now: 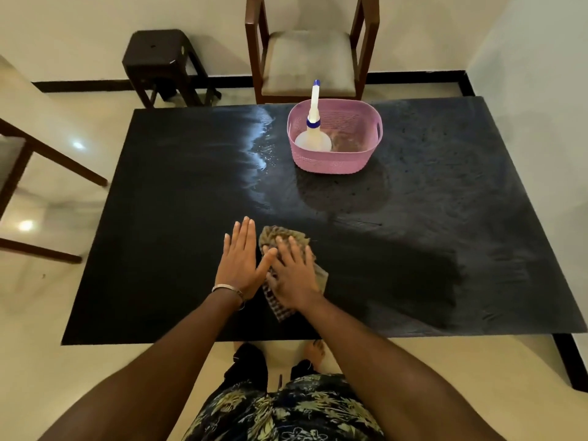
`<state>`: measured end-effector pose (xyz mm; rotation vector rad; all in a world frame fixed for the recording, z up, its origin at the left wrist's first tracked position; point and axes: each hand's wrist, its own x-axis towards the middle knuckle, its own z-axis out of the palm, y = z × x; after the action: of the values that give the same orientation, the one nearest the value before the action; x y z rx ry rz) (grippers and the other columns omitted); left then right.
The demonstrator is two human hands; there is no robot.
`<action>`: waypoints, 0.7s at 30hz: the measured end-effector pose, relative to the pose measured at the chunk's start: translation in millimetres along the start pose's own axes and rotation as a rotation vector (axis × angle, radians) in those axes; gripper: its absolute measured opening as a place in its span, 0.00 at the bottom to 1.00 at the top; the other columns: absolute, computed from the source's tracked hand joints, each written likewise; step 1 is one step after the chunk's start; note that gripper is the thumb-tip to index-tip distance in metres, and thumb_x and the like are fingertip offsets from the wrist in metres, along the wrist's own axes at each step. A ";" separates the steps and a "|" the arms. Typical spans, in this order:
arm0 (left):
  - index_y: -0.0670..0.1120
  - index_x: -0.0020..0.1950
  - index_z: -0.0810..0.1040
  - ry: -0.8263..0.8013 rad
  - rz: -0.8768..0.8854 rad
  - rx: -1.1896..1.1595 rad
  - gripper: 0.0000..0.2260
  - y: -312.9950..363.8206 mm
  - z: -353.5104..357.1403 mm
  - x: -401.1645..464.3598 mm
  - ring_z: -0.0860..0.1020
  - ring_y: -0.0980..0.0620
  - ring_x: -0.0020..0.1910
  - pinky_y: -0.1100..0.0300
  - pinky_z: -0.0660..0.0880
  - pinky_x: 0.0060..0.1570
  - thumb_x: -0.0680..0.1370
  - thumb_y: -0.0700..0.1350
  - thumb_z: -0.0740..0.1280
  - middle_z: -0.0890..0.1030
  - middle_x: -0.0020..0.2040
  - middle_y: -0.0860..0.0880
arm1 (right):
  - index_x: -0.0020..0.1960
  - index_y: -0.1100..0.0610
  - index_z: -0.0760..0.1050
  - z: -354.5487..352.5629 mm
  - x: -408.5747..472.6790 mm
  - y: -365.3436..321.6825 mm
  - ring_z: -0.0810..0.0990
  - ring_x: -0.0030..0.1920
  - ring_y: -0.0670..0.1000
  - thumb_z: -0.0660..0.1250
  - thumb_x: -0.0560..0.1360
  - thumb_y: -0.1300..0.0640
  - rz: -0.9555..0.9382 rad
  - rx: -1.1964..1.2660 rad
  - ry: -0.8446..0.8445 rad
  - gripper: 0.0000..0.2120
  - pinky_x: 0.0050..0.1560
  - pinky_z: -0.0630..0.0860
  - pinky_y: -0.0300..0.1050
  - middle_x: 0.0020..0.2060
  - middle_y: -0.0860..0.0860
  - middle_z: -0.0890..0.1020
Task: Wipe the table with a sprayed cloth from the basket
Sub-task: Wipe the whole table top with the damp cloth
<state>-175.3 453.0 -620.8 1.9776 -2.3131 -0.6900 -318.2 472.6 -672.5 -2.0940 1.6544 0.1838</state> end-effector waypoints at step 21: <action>0.45 0.79 0.42 -0.085 0.096 0.051 0.38 0.2 21.4 -12.8 0.39 0.49 0.78 0.48 0.42 0.77 0.77 0.67 0.42 0.42 0.80 0.47 | 0.81 0.43 0.45 6.2 -80.2 95.2 0.45 0.80 0.61 0.50 0.82 0.41 0.538 0.070 0.172 0.30 0.76 0.42 0.67 0.81 0.55 0.48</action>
<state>-179.3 471.8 -636.6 1.8775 -2.4793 -0.7291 -428.7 530.2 -673.5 -1.6080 2.2664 0.1136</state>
